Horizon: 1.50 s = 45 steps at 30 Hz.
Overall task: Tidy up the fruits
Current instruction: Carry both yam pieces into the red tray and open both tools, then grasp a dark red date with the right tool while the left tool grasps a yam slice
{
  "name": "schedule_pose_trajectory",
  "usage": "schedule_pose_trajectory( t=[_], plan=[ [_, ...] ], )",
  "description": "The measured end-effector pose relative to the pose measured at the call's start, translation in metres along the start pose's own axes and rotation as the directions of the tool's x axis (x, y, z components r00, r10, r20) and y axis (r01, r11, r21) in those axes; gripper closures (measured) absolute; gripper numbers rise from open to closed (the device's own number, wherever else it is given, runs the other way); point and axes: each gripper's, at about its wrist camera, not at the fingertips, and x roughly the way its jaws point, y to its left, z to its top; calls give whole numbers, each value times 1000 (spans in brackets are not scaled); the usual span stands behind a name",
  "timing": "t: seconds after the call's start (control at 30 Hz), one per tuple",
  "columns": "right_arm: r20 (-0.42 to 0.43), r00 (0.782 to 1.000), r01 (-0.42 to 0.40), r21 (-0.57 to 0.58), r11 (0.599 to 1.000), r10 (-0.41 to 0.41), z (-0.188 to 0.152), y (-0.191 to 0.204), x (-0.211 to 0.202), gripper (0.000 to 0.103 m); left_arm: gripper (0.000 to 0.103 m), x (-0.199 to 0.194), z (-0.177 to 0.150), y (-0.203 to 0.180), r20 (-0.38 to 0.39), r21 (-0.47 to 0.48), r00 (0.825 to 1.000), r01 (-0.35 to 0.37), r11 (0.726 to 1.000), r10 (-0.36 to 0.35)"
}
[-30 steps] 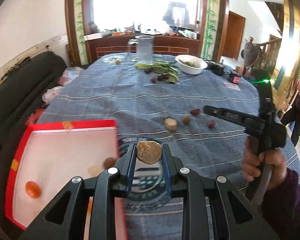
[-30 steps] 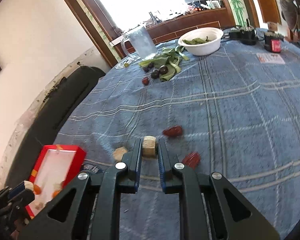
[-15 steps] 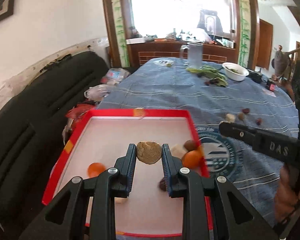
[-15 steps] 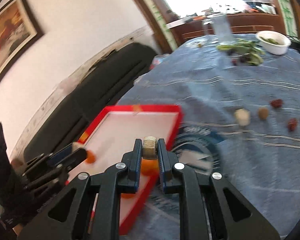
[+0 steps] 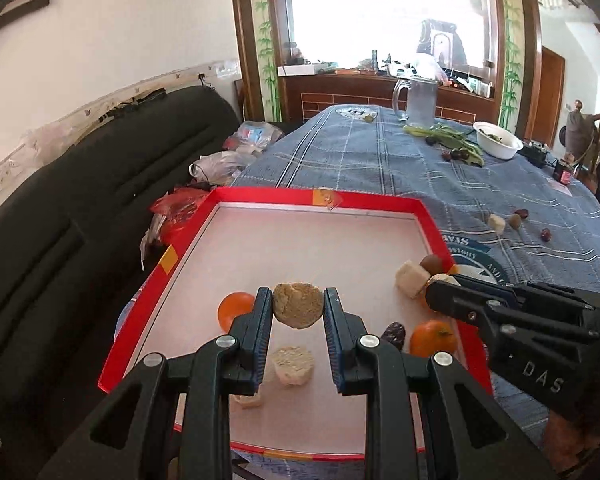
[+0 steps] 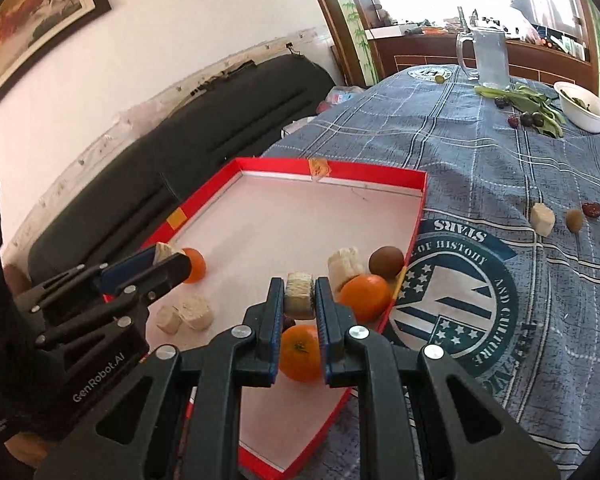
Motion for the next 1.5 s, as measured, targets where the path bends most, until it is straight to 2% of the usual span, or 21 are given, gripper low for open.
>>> schedule_pose_trajectory(
  t=[0.23, 0.47, 0.57, 0.63, 0.67, 0.7, 0.9, 1.07, 1.2, 1.5],
  plan=[
    [-32, 999, 33, -45, 998, -34, -6, 11, 14, 86, 78, 13, -5, 2, -33, 9, 999, -39, 999, 39],
    [-35, 998, 50, -37, 998, -51, -5, 10, 15, 85, 77, 23, -11, 2, -70, 20, 994, -78, 997, 79],
    [-36, 999, 34, -26, 999, -35, -5, 8, 11, 84, 60, 23, -13, 3, -73, 15, 993, -96, 995, 97],
    [-28, 999, 22, -13, 1000, -23, -3, 6, 7, 74, 49, 22, -13, 2, -67, 21, 991, -114, 993, 115],
    [-19, 1000, 15, -4, 1000, -15, -2, 4, 4, 62, 42, 21, -12, 2, -64, 23, 991, -120, 993, 121],
    [-3, 1000, 10, 5, 1000, -10, -2, 2, 0, 56, 40, 21, -12, 1, -62, 23, 990, -122, 992, 123],
    [85, 996, 19, 25, 1000, -21, 2, -11, -25, 56, 37, 18, -10, -5, -55, 41, 988, -142, 989, 144],
    [110, 992, 50, 76, 996, -58, 1, -40, -42, 56, 32, 16, -7, -12, -49, 63, 988, -146, 987, 150],
    [119, 986, 97, 145, 985, -115, -4, -80, -60, 56, 28, 13, -6, -18, -44, 75, 988, -143, 987, 146],
    [93, 945, 272, 314, 910, -314, -25, -196, -122, 57, 26, 3, 5, -56, -25, 142, 998, -59, 988, 63]
  ],
)
